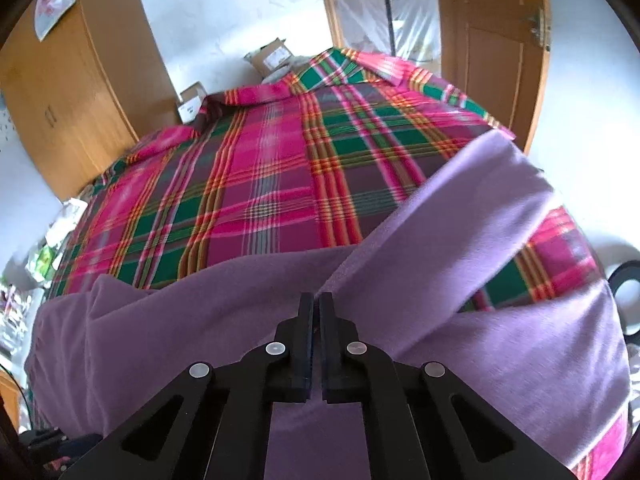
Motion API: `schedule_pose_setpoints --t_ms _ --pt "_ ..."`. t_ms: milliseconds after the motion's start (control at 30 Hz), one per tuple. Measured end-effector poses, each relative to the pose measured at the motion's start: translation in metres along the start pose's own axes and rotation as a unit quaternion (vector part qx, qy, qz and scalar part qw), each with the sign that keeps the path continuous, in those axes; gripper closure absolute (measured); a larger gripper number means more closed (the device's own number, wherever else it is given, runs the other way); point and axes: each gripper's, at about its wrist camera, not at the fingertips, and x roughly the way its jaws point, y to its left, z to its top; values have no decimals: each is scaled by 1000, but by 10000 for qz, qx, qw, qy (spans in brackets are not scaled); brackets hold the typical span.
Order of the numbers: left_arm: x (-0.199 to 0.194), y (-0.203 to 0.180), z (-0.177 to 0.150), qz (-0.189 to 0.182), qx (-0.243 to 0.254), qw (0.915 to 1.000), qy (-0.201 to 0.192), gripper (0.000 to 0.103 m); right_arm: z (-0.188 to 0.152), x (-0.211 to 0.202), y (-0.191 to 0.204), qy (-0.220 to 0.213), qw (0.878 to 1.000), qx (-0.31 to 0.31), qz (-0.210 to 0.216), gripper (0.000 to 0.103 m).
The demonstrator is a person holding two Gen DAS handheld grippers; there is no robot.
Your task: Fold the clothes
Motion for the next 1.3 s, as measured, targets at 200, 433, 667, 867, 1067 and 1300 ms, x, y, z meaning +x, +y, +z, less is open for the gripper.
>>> schedule_pose_setpoints --t_ms 200,433,667,867,1067,1300 --pt "-1 -7 -3 108 133 9999 -5 76 -17 -26 -22 -220 9986 454 140 102" --pt "-2 -16 -7 390 398 9984 -38 75 -17 -23 -20 -173 9986 404 291 101" --pt "-2 -18 -7 412 354 9985 -58 75 -18 -21 -17 -125 9983 354 443 96" --pt "-2 -23 -10 351 481 9981 -127 81 -9 -5 -10 47 9974 459 551 93" --pt "-4 -36 -16 352 985 9942 -250 99 -11 -5 -10 54 9962 556 662 92" --pt "-13 -48 -27 136 1486 9877 -474 99 -9 -15 -12 -27 9952 626 754 79"
